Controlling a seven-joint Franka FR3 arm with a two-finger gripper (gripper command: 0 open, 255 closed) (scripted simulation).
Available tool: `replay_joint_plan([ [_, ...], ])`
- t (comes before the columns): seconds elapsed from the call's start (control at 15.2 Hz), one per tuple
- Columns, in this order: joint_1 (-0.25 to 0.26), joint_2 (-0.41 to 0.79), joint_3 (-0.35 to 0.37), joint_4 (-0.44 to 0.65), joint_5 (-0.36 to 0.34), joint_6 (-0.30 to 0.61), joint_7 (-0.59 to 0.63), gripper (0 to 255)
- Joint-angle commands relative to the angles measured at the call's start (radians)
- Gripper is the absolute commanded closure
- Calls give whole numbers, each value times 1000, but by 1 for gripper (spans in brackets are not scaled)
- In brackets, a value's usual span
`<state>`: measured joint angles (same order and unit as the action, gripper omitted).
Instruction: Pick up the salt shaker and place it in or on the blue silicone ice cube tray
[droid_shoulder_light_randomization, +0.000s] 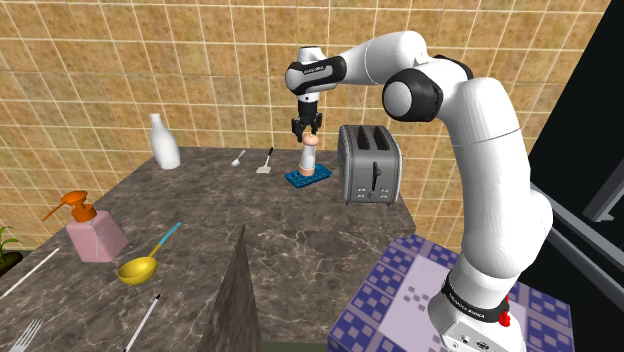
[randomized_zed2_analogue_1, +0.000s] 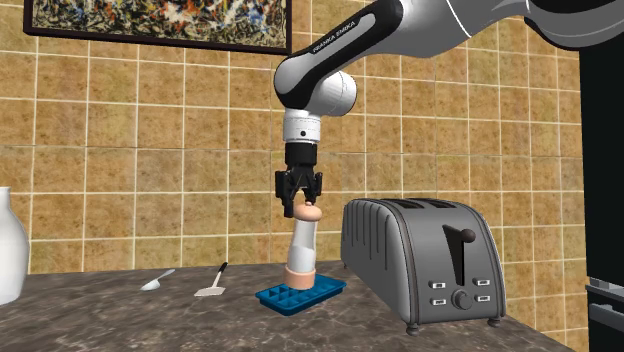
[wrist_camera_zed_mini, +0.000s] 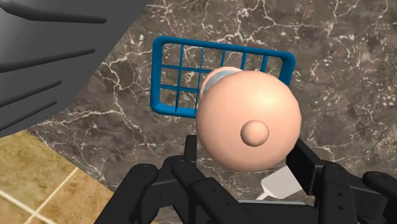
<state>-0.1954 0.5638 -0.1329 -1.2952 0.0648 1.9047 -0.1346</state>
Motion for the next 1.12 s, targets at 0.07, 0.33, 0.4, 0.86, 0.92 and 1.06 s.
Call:
replay_joint_plan([
  [0.07,0,0,0,-1,0,1,0,255],
  [0.33,0,0,0,-1,0,1,0,0],
  [0.4,0,0,0,-1,0,1,0,0],
  [0.86,-3,-15,-2,103,-3,-117,3,0],
  [0.92,-3,-15,-2,103,-3,-117,3,0],
  [1.06,-3,-15,-2,103,-3,-117,3,0],
])
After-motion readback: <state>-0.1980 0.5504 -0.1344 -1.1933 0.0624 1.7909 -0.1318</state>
